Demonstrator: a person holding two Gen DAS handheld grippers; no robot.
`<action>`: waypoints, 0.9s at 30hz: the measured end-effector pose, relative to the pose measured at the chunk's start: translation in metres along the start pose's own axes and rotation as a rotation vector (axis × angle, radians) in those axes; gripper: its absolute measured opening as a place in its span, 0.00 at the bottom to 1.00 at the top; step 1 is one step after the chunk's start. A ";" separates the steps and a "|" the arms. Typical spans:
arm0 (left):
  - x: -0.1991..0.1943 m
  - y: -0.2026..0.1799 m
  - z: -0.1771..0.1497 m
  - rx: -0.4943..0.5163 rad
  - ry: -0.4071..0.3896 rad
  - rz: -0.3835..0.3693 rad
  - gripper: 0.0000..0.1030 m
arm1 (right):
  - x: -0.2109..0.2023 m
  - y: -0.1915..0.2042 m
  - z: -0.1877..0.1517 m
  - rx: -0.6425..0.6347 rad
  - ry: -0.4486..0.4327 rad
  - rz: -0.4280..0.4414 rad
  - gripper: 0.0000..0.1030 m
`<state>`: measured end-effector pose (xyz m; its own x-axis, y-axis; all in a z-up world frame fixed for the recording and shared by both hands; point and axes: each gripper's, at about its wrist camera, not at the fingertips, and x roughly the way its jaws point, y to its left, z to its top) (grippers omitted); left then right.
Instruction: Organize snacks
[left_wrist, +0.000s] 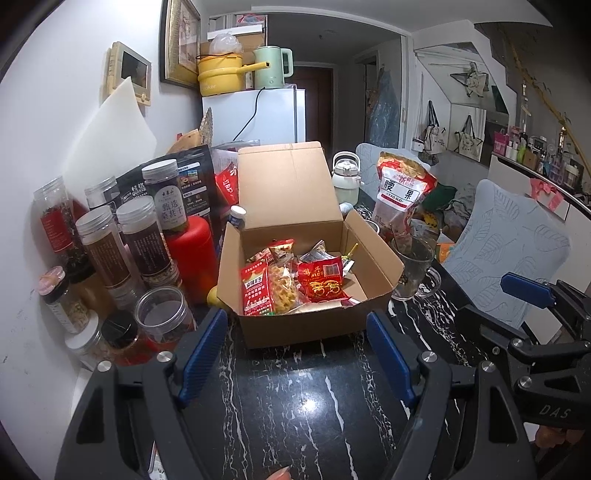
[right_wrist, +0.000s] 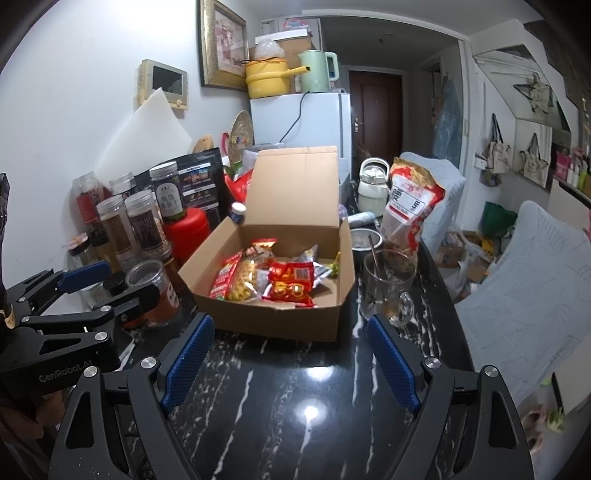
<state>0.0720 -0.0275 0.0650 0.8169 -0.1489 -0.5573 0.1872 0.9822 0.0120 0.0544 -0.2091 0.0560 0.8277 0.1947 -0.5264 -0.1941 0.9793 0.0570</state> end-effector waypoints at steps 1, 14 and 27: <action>0.000 0.000 0.000 0.001 0.001 0.000 0.76 | 0.001 0.000 0.000 0.000 0.001 0.000 0.83; 0.001 -0.003 0.000 0.011 0.004 -0.009 0.76 | 0.004 -0.003 0.000 0.004 0.009 -0.002 0.83; 0.002 -0.005 0.001 0.016 0.004 -0.009 0.76 | 0.005 -0.003 -0.001 0.003 0.010 -0.004 0.83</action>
<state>0.0736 -0.0327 0.0650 0.8128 -0.1572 -0.5609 0.2035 0.9789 0.0205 0.0586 -0.2114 0.0528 0.8230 0.1901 -0.5352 -0.1893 0.9803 0.0570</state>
